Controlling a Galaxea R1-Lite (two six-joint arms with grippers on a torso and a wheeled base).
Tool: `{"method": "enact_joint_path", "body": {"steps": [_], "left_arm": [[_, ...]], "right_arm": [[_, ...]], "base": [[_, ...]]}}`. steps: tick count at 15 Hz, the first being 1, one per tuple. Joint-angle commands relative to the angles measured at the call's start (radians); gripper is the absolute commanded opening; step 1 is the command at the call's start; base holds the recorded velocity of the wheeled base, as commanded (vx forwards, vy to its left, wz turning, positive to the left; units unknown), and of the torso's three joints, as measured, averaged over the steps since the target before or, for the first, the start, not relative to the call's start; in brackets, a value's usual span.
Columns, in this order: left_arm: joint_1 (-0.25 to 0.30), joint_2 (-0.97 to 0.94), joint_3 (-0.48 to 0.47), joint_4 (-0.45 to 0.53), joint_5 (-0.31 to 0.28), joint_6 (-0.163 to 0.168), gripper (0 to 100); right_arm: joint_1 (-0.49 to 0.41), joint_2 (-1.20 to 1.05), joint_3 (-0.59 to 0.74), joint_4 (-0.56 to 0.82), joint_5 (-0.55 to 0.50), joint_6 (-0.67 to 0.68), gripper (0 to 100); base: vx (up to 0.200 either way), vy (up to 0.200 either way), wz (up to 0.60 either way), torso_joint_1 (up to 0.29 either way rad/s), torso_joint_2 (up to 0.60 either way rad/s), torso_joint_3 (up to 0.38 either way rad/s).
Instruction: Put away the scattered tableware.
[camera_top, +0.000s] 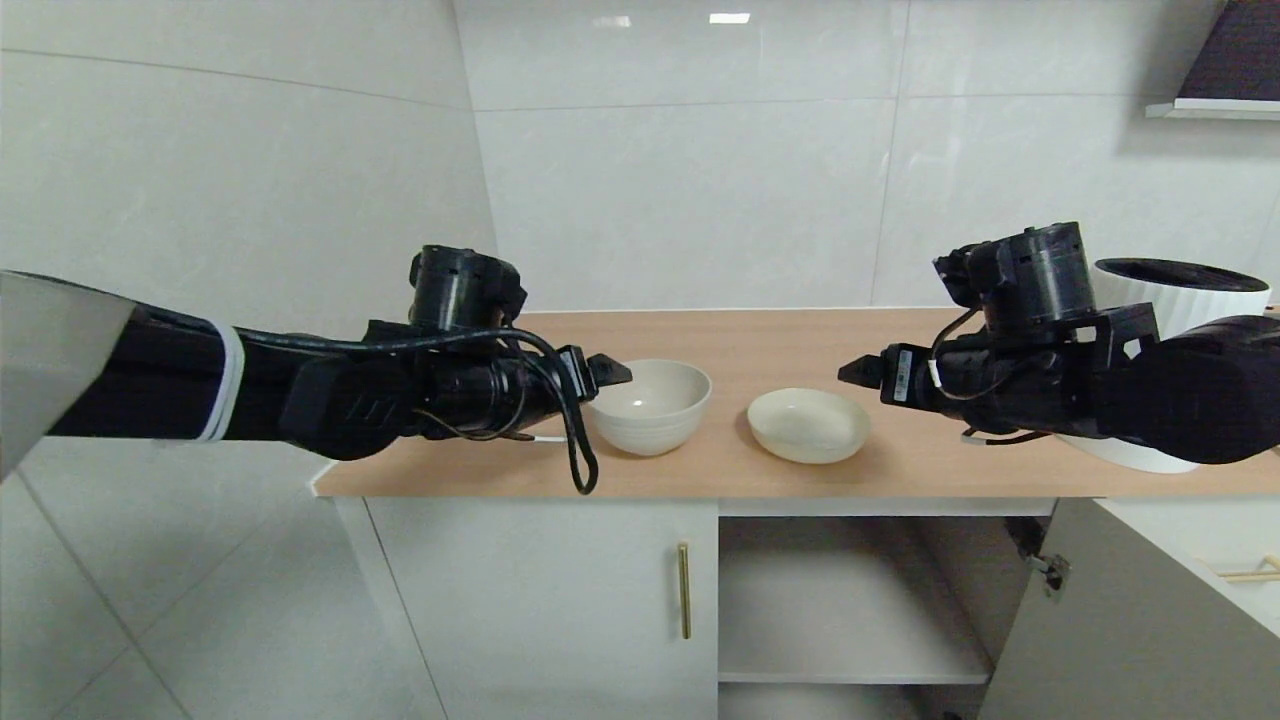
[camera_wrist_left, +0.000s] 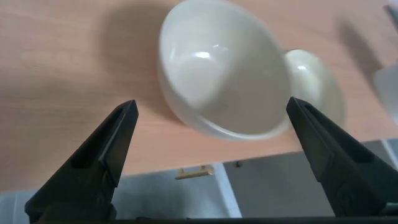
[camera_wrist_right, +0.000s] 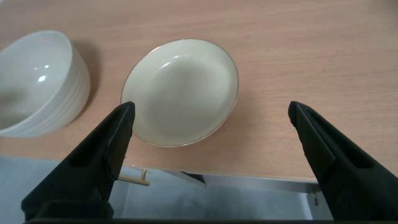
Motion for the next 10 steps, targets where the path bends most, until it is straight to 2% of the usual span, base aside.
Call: {"method": "enact_joint_path", "body": {"steps": [1, 3, 10], "left_arm": [[0.006, 0.069, -0.022, -0.001, 0.013, -0.002, 100], [0.013, 0.081, -0.035, -0.001, 0.028, -0.006, 100], [0.013, 0.094, -0.035, -0.001, 0.028, -0.011, 100]], "right_arm": [[-0.001, 0.009, -0.001, 0.0, 0.001, 0.001, 100], [0.001, 0.003, -0.001, 0.0, 0.0, 0.001, 100], [0.001, 0.003, 0.002, 0.0, 0.0, 0.003, 100]], "base": [[0.0, 0.0, 0.0, 0.0, 0.0, 0.0], [0.0, 0.0, 0.0, 0.0, 0.0, 0.0], [0.0, 0.0, 0.0, 0.0, 0.0, 0.0]]}}
